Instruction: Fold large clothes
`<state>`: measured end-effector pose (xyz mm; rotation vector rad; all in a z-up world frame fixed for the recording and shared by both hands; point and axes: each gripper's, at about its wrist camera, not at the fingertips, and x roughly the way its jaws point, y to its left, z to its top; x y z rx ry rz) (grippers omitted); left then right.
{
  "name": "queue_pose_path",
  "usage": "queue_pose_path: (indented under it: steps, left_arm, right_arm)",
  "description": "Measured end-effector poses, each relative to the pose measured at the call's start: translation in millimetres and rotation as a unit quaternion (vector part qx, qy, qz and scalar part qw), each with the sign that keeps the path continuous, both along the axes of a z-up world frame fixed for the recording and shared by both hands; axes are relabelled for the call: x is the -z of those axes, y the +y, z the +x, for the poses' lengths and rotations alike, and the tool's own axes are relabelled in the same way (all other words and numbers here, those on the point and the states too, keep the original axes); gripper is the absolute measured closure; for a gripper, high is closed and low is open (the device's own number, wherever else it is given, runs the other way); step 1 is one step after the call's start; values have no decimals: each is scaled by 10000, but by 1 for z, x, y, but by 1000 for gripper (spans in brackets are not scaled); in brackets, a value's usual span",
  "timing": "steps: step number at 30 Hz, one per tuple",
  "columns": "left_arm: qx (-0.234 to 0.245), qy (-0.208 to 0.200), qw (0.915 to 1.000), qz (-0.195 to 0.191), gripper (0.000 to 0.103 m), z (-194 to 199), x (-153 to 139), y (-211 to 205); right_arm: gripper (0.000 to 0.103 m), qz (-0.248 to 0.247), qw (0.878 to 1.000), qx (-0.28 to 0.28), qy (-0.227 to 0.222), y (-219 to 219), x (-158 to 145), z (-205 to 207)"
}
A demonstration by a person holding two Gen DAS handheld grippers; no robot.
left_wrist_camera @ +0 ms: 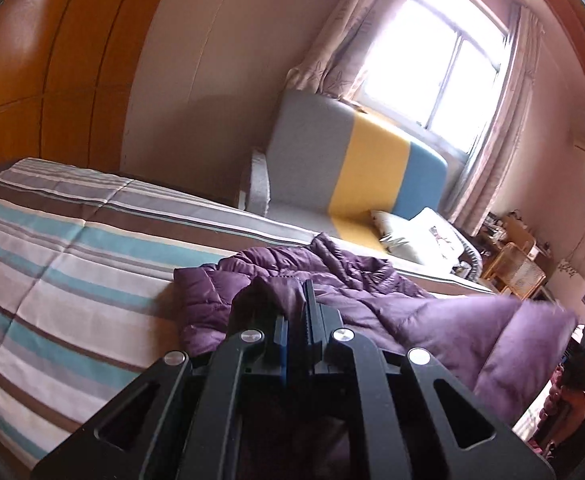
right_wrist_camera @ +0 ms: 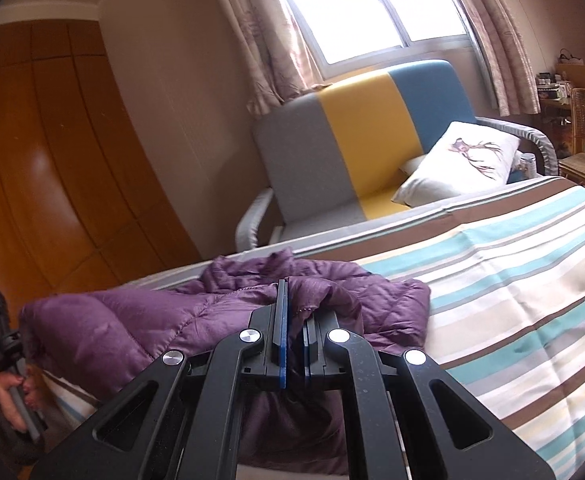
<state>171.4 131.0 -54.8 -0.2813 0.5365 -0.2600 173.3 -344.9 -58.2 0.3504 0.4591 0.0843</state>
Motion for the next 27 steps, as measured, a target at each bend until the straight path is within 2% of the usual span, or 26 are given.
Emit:
queue_pose_path:
  steps: [5,8,12,16,22,27]
  left_arm:
    - [-86,196,9997,81,97,29,15,-3]
    - [-141,349,9992,155,97,47,24,-5]
    - [-203,729,9970,138,97,73,40,-5]
    - [-154,1057,9938,296,96,98,58,-12]
    - [-110,1191,9913,544,94,115,74,-20]
    - [-101,1301,9903,486,93,122,79,-20]
  right_arm:
    - [98,-159,9996,45,248,1,12,27]
    - [98,-41,9989,140,447,-1,20,49]
    - [98,118,9963,234,814,-3,33,76]
    - [98,179,9923,325,1179,-6,50,100]
    - [98,387,9869,382,1522,-11,73,122]
    - [98,749,9826,405,1653,-18,85,131]
